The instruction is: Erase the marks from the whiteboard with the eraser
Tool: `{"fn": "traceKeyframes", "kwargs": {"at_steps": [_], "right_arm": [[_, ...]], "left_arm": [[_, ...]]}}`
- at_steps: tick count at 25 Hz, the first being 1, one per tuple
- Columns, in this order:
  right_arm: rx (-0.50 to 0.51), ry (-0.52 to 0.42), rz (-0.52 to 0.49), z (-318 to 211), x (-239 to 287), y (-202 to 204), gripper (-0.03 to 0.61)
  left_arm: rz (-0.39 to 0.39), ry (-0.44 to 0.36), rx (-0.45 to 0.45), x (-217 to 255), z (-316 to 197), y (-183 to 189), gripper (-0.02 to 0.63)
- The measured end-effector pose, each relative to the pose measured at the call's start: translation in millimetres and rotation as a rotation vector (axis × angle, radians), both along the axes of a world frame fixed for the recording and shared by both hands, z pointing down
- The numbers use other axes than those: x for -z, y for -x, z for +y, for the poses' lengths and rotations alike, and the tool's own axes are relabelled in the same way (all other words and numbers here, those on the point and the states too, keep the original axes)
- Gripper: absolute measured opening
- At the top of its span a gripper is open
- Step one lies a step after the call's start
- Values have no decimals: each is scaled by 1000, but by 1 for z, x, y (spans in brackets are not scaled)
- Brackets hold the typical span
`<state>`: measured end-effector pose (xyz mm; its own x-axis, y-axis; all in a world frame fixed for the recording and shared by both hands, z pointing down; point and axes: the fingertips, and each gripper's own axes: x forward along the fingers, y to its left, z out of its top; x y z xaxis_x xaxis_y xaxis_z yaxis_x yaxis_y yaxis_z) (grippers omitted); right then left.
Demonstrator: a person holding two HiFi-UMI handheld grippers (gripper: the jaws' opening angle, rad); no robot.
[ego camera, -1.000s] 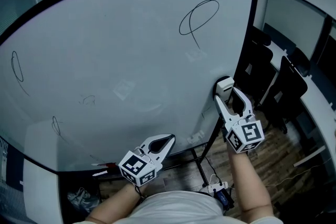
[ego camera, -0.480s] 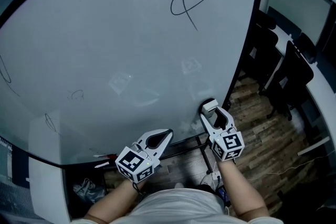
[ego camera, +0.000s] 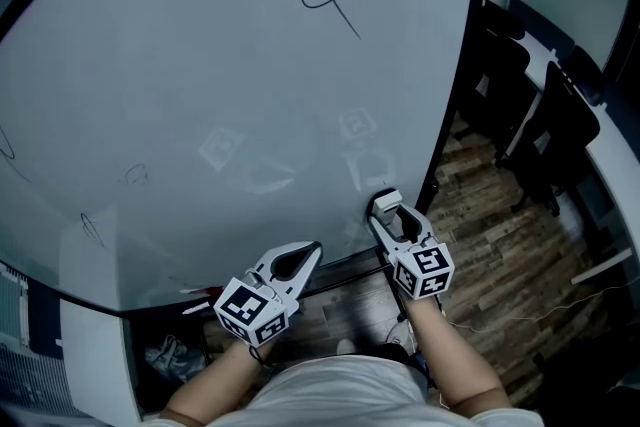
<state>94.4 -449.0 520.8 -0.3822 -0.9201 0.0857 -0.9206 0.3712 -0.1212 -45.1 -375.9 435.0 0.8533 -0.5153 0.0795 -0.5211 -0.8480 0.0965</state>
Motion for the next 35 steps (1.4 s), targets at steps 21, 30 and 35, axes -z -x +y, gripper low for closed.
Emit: {"fn": "traceKeyframes", "kwargs": {"at_steps": [21, 30, 35], "right_arm": [[-11, -398, 68, 2, 224, -16, 245], [-13, -267, 17, -1, 142, -12, 245], [0, -144, 2, -4, 81, -8, 245]], "left_arm": [[69, -16, -22, 13, 5, -1, 6], [65, 23, -18, -3, -1, 1, 6], [69, 66, -9, -21, -3, 1, 6]]}}
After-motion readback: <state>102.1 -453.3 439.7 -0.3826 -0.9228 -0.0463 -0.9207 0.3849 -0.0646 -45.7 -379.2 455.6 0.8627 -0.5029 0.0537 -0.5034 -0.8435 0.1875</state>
